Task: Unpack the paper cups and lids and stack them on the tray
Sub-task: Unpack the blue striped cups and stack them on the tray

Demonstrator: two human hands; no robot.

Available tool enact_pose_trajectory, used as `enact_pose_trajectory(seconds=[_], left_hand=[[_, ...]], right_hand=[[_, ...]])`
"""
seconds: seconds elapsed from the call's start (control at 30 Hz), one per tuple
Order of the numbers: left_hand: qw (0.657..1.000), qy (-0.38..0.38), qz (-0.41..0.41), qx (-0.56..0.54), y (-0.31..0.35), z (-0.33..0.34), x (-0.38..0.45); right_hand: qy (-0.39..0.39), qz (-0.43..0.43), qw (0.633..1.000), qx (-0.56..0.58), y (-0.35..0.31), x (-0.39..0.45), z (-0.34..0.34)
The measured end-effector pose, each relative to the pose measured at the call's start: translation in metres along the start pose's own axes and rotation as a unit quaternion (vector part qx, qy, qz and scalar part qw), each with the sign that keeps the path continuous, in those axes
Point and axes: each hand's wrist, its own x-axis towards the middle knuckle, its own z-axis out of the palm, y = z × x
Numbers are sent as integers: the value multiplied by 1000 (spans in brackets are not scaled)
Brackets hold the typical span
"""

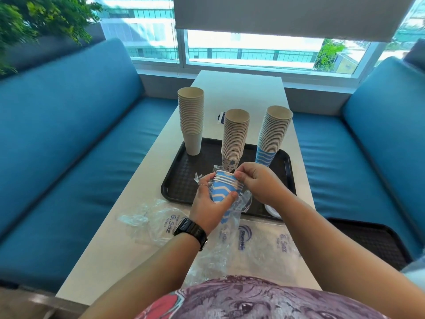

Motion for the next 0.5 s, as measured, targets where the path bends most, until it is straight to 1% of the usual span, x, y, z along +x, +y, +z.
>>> enact_pose_trajectory(seconds=[0.2,0.5], left_hand=[[1000,4,3,16,-5,-1,0],[1000,2,6,21,-5,-1,0]], right_hand=[[62,-23,998,5,4,7,-8],[122,-38,991,-35,-1,27,-39]])
